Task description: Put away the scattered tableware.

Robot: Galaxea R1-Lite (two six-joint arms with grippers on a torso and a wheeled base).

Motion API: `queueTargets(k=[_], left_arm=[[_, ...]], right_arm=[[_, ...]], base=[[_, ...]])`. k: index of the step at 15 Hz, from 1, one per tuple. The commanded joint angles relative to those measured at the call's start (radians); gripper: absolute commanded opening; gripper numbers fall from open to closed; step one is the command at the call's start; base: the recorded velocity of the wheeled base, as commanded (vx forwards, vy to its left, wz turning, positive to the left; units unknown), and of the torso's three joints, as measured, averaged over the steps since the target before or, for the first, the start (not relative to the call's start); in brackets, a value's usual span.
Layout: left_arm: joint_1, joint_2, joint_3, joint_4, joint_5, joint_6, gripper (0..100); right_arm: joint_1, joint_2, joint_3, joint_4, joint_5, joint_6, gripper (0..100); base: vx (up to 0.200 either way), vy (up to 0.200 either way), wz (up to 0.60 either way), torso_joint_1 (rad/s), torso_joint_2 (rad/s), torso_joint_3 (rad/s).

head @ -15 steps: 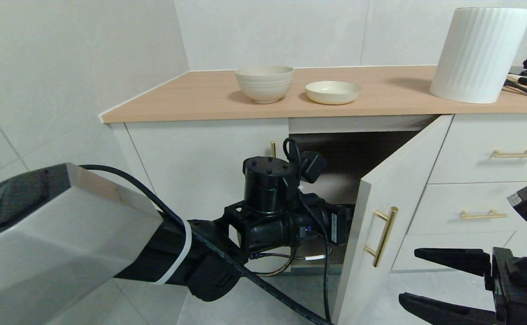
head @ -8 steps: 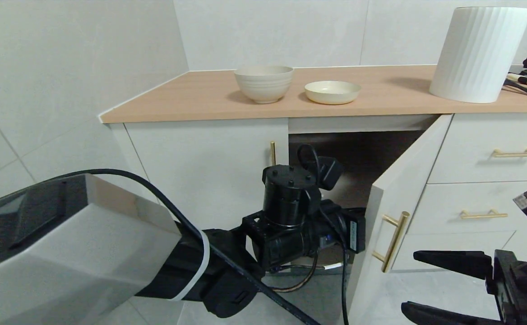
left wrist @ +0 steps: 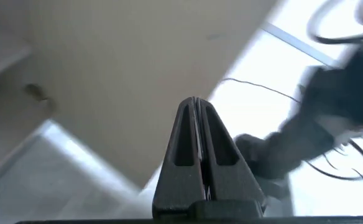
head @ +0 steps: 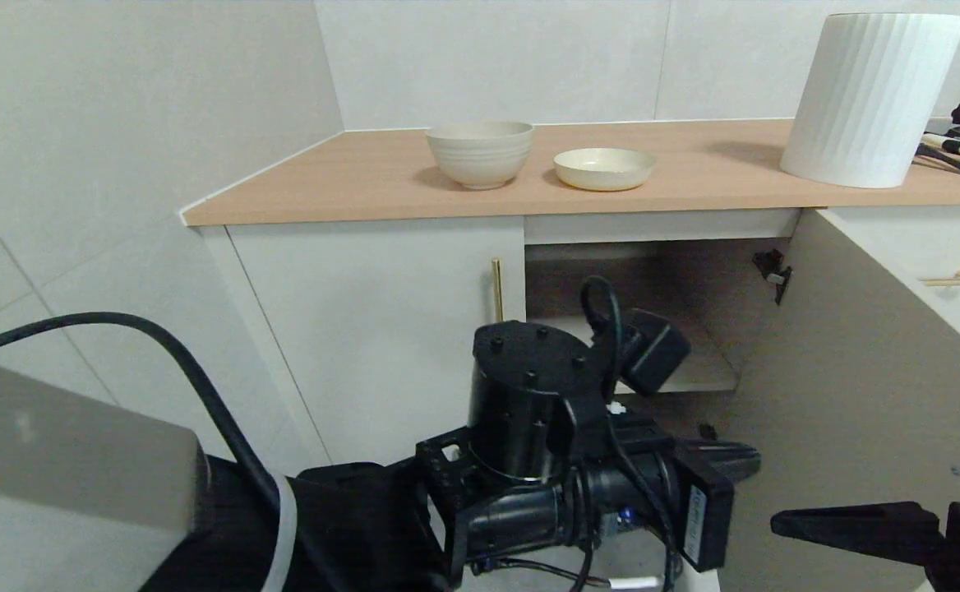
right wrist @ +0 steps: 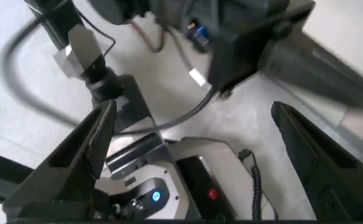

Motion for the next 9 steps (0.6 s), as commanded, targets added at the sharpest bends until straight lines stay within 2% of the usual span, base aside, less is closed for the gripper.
queueTargets(k=[1,3,4,5,6,7,8,9], left_arm=[[0.067,-0.015,0.02,0.0,0.009,0.0,0],[0.105,-0.058,0.072,-0.025,0.07,0.001,0],[0.12,-0.101,0.118,-0.04,0.081,0.011,0],[0.139,-0.141,0.147,-0.039,0.079,0.026,0],[0.173,-0.219,0.205,-0.031,0.079,0.058,0],[0.186,-0.252,0.224,-0.02,0.079,0.07,0],[0.229,-0.359,0.262,0.058,0.079,0.103,0],[0.265,-0.436,0.265,0.148,0.079,0.106,0]], right_arm=[[-0.03,0.0,-0.009,-0.001,0.0,0.0,100],[-0.075,0.031,-0.024,0.006,-0.029,0.001,100],[-0.085,0.052,-0.046,0.027,-0.072,0.003,100],[-0.087,0.065,-0.066,0.05,-0.109,0.003,100],[-0.087,0.094,-0.11,0.095,-0.204,0.003,100],[-0.085,0.105,-0.132,0.113,-0.242,0.003,100],[-0.079,0.143,-0.193,0.157,-0.33,0.0,100],[-0.081,0.175,-0.234,0.174,-0.373,0.0,100]], base=[[0.0,0.0,0.0,0.0,0.0,0.0],[0.0,0.0,0.0,0.0,0.0,0.0],[0.0,0.0,0.0,0.0,0.0,0.0],[0.0,0.0,0.0,0.0,0.0,0.0],[0.0,0.0,0.0,0.0,0.0,0.0],[0.0,0.0,0.0,0.0,0.0,0.0],[0.0,0.0,0.0,0.0,0.0,0.0],[0.0,0.0,0.0,0.0,0.0,0.0]])
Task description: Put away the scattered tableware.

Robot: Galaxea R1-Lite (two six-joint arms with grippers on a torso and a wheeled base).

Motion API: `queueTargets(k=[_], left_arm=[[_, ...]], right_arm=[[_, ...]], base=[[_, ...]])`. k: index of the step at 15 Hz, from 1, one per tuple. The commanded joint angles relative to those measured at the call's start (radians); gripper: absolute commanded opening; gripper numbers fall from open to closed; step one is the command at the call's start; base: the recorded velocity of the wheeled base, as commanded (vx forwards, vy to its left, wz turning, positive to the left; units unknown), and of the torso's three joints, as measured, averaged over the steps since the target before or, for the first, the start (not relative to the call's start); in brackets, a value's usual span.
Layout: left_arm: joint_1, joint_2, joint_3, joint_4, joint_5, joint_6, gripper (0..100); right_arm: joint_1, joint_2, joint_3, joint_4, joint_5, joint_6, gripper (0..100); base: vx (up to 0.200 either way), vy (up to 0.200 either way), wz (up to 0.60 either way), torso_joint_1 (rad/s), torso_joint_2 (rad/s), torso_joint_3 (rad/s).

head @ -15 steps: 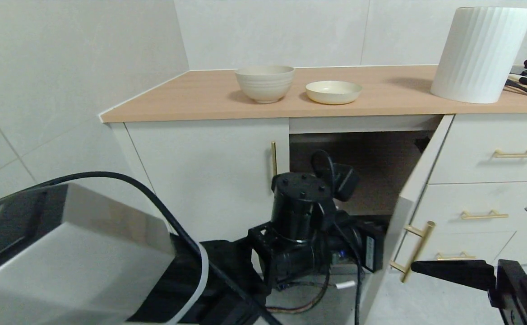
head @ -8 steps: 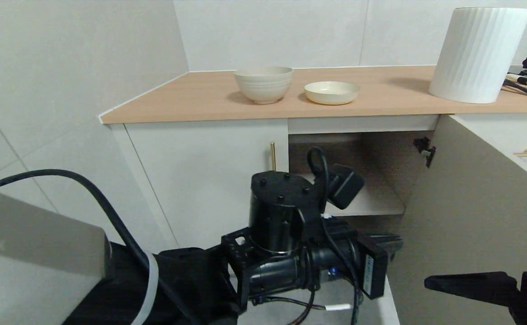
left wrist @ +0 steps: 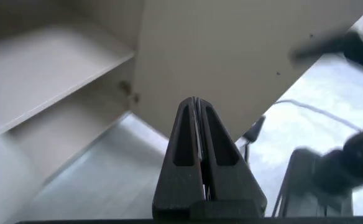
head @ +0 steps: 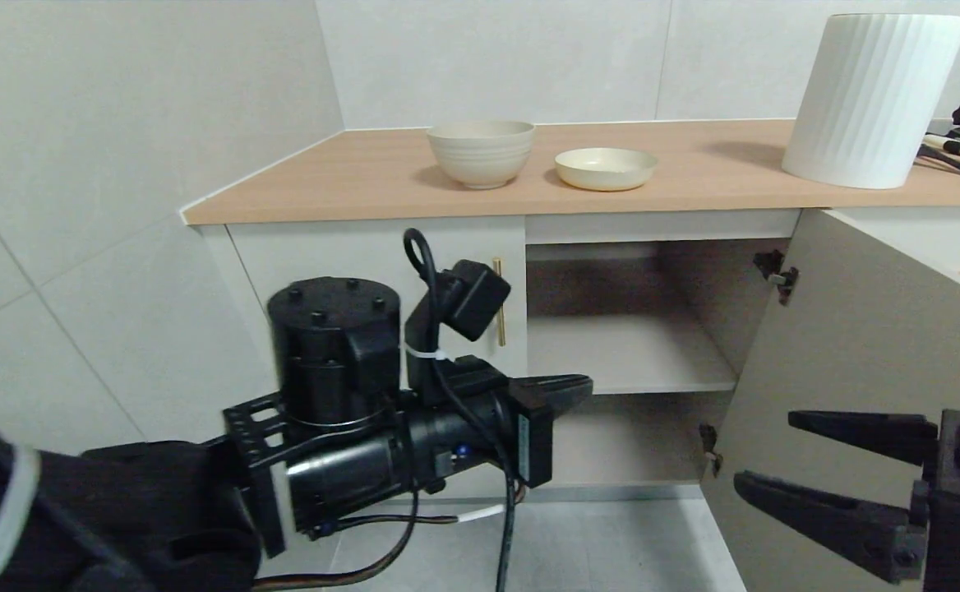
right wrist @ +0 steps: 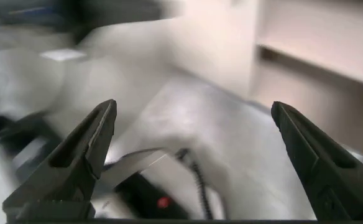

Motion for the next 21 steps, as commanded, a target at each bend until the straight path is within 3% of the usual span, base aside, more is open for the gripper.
queueTargets(k=[1,3,6,10,11,15,21], left_arm=[[0.113,-0.267,0.043,0.202,0.001,0.026,0],[0.187,-0.368,0.027,0.346,0.001,0.026,0],[0.285,-0.468,0.03,0.493,0.0,0.018,0],[0.342,-0.488,0.027,0.578,-0.026,0.016,0],[0.346,-0.474,0.03,0.578,-0.026,0.016,100],[0.362,-0.428,0.029,0.572,-0.025,0.016,100],[0.362,-0.438,0.027,0.573,-0.025,0.015,100]], right_arm=[[-0.001,0.11,-0.096,0.017,-0.057,-0.004,100],[-0.003,0.187,-0.196,0.029,-0.055,-0.007,100],[-0.003,0.3,-0.394,0.252,-0.052,0.004,100],[-0.032,0.322,-0.401,0.281,-0.046,0.08,100],[-0.037,0.308,-0.364,0.281,-0.043,0.08,100],[-0.083,0.317,-0.351,0.273,0.023,0.093,100],[-0.119,0.337,-0.352,0.269,0.026,0.097,100]], base=[[0.0,0.0,0.0,0.0,0.0,0.0],[0.0,0.0,0.0,0.0,0.0,0.0],[0.0,0.0,0.0,0.0,0.0,0.0],[0.0,0.0,0.0,0.0,0.0,0.0],[0.0,0.0,0.0,0.0,0.0,0.0],[0.0,0.0,0.0,0.0,0.0,0.0],[0.0,0.0,0.0,0.0,0.0,0.0]])
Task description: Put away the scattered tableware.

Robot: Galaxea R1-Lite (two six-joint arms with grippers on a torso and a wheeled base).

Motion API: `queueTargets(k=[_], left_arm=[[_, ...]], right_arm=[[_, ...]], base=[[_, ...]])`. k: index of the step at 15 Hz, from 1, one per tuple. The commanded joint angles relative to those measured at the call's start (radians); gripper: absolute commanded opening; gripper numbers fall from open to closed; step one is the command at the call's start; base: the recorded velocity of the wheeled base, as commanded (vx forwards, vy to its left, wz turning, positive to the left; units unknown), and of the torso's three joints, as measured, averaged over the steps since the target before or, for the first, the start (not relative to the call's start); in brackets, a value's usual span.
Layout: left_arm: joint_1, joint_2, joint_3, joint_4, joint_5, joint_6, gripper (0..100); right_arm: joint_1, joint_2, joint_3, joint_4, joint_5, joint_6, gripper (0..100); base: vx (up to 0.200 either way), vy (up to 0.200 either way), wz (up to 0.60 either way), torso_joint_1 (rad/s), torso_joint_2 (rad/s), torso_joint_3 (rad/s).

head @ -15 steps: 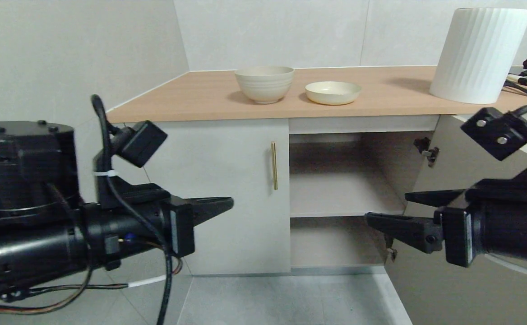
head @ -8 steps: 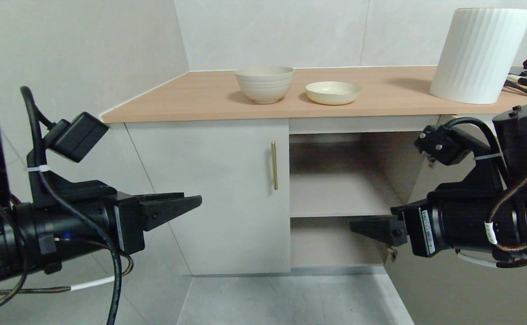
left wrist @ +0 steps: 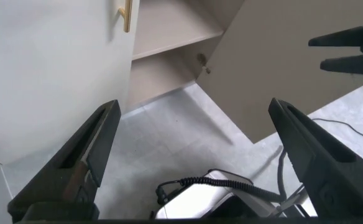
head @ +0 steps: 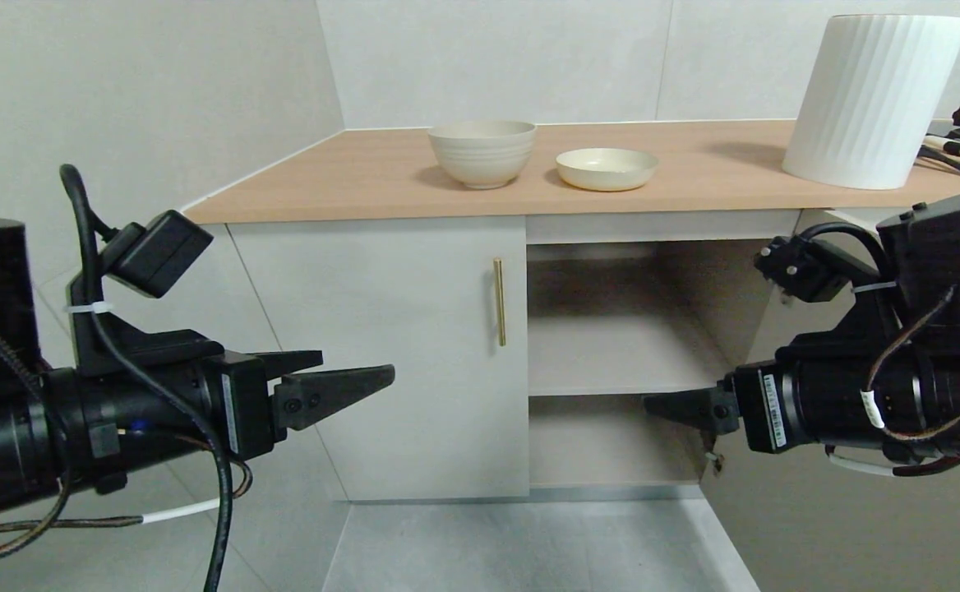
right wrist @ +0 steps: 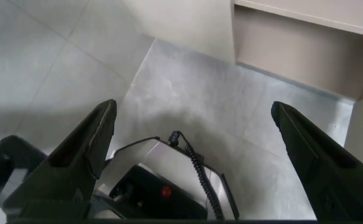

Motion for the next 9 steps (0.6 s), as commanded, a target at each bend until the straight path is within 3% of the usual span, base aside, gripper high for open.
queueTargets(k=[1,5,9], left_arm=[[0.002,0.01,-0.004,0.001,0.002,-0.001,100],[0.011,0.013,-0.008,0.004,0.002,0.001,100],[0.012,0.015,-0.007,0.006,0.002,0.001,100]], right_arm=[[-0.007,0.005,0.003,-0.012,0.001,0.001,100],[-0.007,-0.009,0.012,-0.025,-0.001,0.002,100],[-0.005,-0.012,0.014,-0.025,-0.001,0.001,100]], base=[[0.0,0.0,0.0,0.0,0.0,0.0],[0.0,0.0,0.0,0.0,0.0,0.0],[0.2,0.0,0.0,0.002,0.0,0.005]])
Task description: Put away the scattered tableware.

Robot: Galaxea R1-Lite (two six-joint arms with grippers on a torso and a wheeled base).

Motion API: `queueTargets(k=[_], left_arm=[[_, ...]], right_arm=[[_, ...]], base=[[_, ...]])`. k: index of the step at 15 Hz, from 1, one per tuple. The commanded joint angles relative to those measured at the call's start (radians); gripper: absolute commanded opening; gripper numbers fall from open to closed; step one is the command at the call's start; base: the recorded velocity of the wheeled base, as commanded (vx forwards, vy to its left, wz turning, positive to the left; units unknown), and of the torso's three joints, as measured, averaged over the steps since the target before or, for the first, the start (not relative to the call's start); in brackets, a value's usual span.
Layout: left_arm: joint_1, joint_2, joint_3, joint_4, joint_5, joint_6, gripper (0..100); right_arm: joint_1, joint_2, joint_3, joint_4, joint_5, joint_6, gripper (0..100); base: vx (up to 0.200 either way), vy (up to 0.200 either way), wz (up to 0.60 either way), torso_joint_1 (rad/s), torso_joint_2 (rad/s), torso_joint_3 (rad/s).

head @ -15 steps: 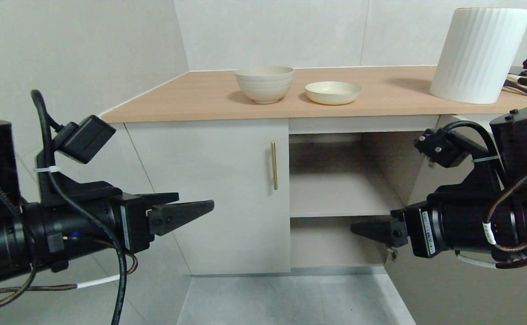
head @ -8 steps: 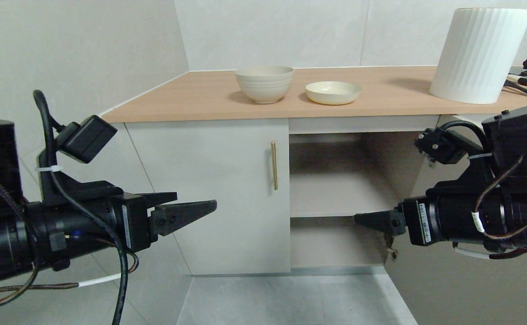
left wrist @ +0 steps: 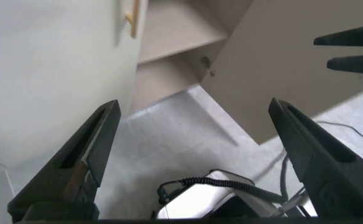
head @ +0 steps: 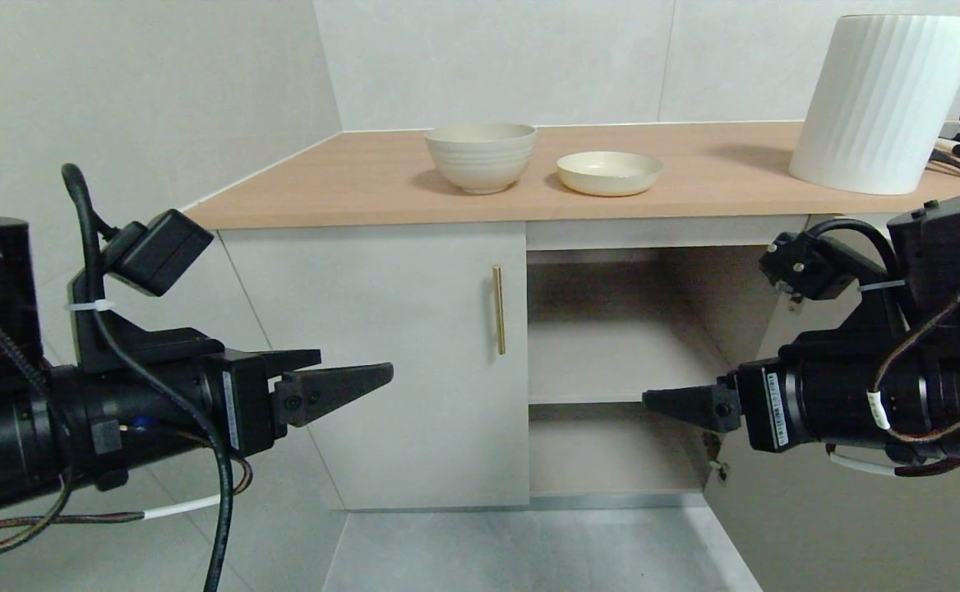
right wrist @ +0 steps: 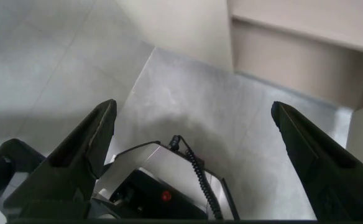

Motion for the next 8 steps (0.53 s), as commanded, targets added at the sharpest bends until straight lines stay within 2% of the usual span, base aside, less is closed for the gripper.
queueTargets(k=[1,8], left_arm=[[0.001,0.008,0.0,-0.001,0.0,0.0,100],[0.002,0.021,0.0,-0.002,-0.003,0.0,100]], right_arm=[[0.001,-0.003,0.001,0.0,0.001,-0.001,100],[0.001,-0.023,0.018,0.0,0.003,-0.009,100]], base=[[0.2,0.0,0.0,0.002,0.0,-0.002],[0.2,0.0,0.0,0.006,0.0,0.002]])
